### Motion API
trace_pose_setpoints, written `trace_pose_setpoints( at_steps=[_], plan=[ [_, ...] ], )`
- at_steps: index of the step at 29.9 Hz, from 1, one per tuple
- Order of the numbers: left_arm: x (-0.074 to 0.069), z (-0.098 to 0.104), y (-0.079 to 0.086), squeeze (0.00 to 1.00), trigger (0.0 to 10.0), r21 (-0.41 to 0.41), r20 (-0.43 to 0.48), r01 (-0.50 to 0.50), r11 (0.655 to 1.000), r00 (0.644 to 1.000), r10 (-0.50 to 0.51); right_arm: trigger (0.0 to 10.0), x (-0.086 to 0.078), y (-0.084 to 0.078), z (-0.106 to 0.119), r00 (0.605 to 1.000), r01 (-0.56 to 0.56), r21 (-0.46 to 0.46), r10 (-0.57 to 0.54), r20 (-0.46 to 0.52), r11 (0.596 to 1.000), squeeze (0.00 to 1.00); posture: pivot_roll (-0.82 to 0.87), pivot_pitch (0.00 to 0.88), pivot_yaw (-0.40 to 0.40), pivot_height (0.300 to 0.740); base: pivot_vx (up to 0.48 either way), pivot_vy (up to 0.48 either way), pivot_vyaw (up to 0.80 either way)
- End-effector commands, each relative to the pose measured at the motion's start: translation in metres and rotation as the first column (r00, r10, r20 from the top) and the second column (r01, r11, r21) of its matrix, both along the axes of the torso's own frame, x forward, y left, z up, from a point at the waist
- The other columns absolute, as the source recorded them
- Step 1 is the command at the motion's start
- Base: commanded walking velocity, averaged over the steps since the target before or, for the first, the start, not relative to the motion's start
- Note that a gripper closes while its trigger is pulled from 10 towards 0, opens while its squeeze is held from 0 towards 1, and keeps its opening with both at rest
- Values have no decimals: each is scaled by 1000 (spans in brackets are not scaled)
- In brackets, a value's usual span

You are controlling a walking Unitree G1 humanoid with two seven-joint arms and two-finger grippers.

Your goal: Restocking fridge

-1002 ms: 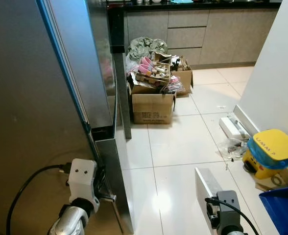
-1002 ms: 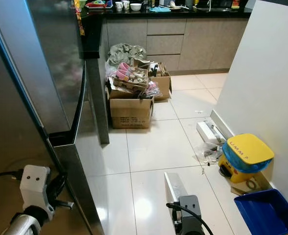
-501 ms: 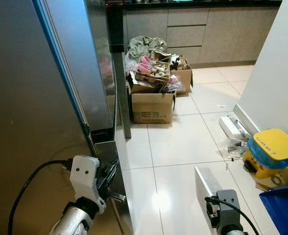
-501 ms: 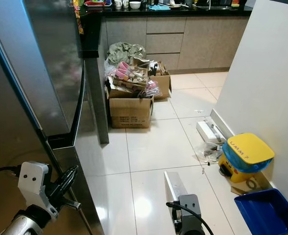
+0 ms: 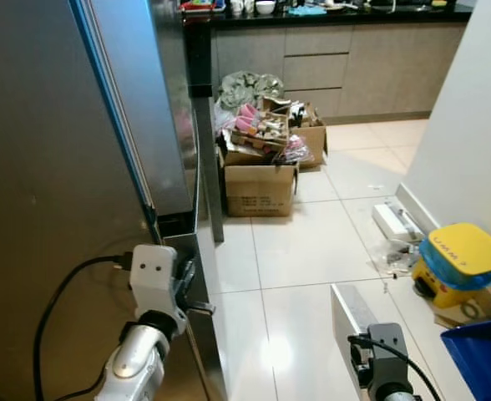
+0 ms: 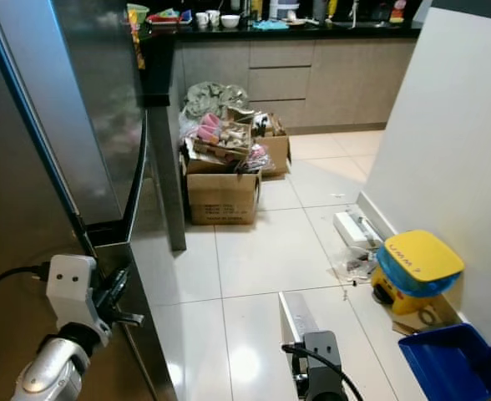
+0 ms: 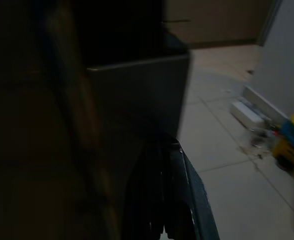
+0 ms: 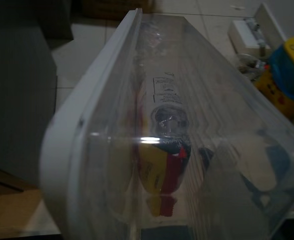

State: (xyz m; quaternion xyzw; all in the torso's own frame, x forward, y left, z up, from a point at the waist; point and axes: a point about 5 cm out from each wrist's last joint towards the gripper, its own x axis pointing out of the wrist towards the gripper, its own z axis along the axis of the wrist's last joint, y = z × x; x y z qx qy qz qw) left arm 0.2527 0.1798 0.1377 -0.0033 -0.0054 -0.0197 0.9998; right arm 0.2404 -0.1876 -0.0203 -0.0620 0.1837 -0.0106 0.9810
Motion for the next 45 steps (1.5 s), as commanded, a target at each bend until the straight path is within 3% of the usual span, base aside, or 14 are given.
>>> trace_pose_setpoints(
  at_steps=[1,7,11,18,25,31,34,41,45],
  plan=[
    [1,5,20,0,10000,35,19,-94,995,995,93,10000,-1,0,0,1000,5,-2,-5,7,1000,0,-62,45,1,740,0,0,0],
    [-1,3,35,0,10000,69,11,-117,991,993,117,10000,-1,0,0,1000,5,-1,-5,6,1000,0,-53,49,0,740,0,0,0],
    [4,3,36,0,10000,68,19,-127,990,992,126,10000,-2,1,-1,1000,1,1,-1,3,1000,0,-53,50,-1,740,0,0,0],
    [20,4,22,0,10000,35,42,-113,993,993,111,10000,-1,1,0,1000,-2,0,2,7,1000,0,-61,51,-6,740,0,0,0],
    [27,6,18,0,10000,15,49,-113,993,993,112,10000,-1,-1,0,1000,1,-4,-1,8,1000,0,-66,50,-6,740,0,0,0],
    [27,5,-4,0,10000,-14,32,16,1000,999,-16,10000,-2,0,0,1000,2,-3,-2,7,1000,0,-68,48,-1,740,0,0,0],
    [26,3,-5,0,10000,-13,25,25,1000,999,-25,10000,-2,1,-1,1000,3,-1,-3,7,1000,0,-67,48,0,740,0,0,0],
    [35,2,3,0,10000,9,18,-119,993,993,119,10000,-2,1,-1,1000,3,1,-3,7,1000,0,-66,50,1,740,0,0,0],
    [39,4,0,0,10000,-2,26,-142,990,990,142,10000,-2,1,-1,1000,3,2,-3,8,1000,0,-66,50,1,740,0,0,0]
  ],
)
